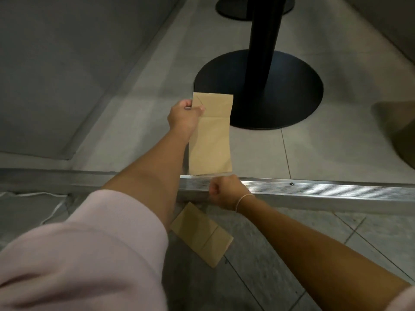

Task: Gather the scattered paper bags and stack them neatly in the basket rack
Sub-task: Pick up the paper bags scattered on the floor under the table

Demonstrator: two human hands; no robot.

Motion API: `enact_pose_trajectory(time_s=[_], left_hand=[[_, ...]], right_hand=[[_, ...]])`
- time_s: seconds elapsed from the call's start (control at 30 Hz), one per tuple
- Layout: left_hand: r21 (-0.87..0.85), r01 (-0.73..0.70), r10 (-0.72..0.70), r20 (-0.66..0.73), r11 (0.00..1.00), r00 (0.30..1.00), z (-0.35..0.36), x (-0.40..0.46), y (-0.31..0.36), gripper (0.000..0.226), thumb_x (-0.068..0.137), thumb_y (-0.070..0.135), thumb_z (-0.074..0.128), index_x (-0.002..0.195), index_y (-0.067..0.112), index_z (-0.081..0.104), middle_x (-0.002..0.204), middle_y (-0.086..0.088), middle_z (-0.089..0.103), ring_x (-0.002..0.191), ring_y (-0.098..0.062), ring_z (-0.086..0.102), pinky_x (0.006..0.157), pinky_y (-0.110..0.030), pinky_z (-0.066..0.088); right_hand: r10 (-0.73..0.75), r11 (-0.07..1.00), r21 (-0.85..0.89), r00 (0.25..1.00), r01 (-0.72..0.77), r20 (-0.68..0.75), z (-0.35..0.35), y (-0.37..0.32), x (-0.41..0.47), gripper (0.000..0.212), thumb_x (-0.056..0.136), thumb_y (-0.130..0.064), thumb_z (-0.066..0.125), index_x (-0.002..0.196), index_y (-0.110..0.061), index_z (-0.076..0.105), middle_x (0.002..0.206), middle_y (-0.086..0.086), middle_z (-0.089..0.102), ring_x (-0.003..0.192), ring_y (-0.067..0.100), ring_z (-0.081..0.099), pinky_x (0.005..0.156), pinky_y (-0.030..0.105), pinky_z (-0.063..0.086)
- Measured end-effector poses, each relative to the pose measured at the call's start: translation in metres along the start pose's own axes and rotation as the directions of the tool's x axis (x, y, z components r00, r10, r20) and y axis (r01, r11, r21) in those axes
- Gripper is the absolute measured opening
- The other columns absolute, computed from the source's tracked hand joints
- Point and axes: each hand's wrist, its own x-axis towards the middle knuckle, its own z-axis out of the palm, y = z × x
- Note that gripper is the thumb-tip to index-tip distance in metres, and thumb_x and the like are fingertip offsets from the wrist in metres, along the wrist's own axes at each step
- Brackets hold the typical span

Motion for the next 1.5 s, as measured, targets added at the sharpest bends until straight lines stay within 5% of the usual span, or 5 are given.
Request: enact_pose_trajectory(time_s=[0.4,0.73,1.2,1.4,1.5], left_hand=[[0.028,-0.041,0.038,0.090,0.999,0.995,-0.005,-0.002,-0.004,0.007,0.085,0.020,0.067,0.086,0.023,0.061,0.102,-0.002,0.068,0.095,-0.019,0.065,0.089,-0.038,0.054],[0.039,-0.014,0.009,0.120,0.999,0.993,-0.006,-0.001,-0.010,0.009,0.086,0.019,0.067,0.093,0.019,0.062,0.103,-0.003,0.068,0.095,-0.021,0.065,0.088,-0.037,0.054],[0.051,-0.113,0.104,0.152,0.992,0.983,0.012,-0.025,0.030,0.007,0.087,0.021,0.064,0.094,0.020,0.062,0.100,0.000,0.066,0.094,-0.017,0.063,0.082,-0.029,0.052],[0.143,-0.204,0.189,0.110,0.968,0.976,0.027,-0.039,0.057,0.010,0.085,0.024,0.066,0.093,0.021,0.061,0.094,0.001,0.063,0.089,-0.016,0.057,0.076,-0.024,0.040],[0.152,-0.239,0.224,0.108,0.959,0.968,0.039,-0.052,0.078,0.010,0.087,0.023,0.064,0.095,0.019,0.060,0.091,0.001,0.059,0.087,-0.016,0.055,0.075,-0.024,0.037]], right_hand=[[0.282,0.927,-0.307,0.940,-0.216,0.193,0.098,0.015,-0.013,0.091,0.080,-0.037,0.069,0.147,-0.012,0.014,0.150,0.018,0.020,0.135,0.034,0.030,0.106,0.043,0.037],[0.330,0.924,-0.273,0.921,-0.269,0.210,0.098,0.019,-0.007,0.047,0.088,-0.037,0.058,0.130,-0.018,0.048,0.125,0.006,0.057,0.116,0.024,0.053,0.103,0.037,0.035],[0.164,0.929,-0.369,0.930,-0.033,0.328,-0.035,0.017,-0.008,0.042,0.083,-0.027,0.066,0.122,-0.013,0.059,0.125,0.008,0.056,0.114,0.025,0.053,0.089,0.027,0.043],[0.291,0.899,-0.336,0.956,-0.282,-0.024,-0.154,0.058,-0.042,0.039,0.092,-0.026,0.053,0.126,-0.008,0.055,0.126,0.012,0.055,0.115,0.027,0.053,0.095,0.033,0.042],[0.351,0.921,0.039,0.779,-0.389,-0.519,-0.226,0.084,-0.071,0.028,0.095,-0.019,0.041,0.120,-0.010,0.050,0.120,0.020,0.057,0.109,0.036,0.055,0.093,0.041,0.044]])
